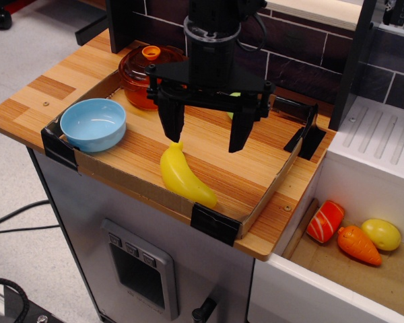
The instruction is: Put pear in bowl
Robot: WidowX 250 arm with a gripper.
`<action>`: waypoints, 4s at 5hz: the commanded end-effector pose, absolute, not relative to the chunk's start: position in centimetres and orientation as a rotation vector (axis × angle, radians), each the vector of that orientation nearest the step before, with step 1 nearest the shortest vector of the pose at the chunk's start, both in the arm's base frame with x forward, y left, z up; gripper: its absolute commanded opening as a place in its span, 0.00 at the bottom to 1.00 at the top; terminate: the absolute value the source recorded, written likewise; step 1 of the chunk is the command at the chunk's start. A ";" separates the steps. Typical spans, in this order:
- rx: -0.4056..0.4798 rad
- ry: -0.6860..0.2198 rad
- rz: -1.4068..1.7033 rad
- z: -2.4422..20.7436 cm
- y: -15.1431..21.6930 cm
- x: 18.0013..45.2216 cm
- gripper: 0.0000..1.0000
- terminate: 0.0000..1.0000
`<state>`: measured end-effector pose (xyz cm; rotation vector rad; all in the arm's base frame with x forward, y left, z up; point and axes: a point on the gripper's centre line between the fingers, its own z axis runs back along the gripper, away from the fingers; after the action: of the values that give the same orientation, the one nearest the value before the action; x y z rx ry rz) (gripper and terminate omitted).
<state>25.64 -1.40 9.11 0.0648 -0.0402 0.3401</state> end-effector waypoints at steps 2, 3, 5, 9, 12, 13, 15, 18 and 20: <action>0.028 0.002 0.465 9.8 -1.0 29.1 1.00 0.00; -0.004 -0.035 0.567 10.7 -0.2 33.3 1.00 0.00; 0.041 -0.105 0.654 9.6 1.7 37.5 1.00 0.00; 0.031 -0.036 0.611 3.6 2.4 40.0 1.00 0.00; -0.027 -0.044 0.648 4.5 2.6 40.2 0.00 0.00; -0.048 -0.060 0.664 7.3 3.2 39.5 0.00 0.00; -0.070 -0.058 0.662 10.1 5.9 37.1 0.00 0.00; -0.043 0.015 0.554 10.6 13.0 32.2 0.00 0.00; -0.031 0.073 0.518 10.3 15.4 31.6 0.00 0.00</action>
<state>31.38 14.67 8.57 -0.0384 0.1159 0.5227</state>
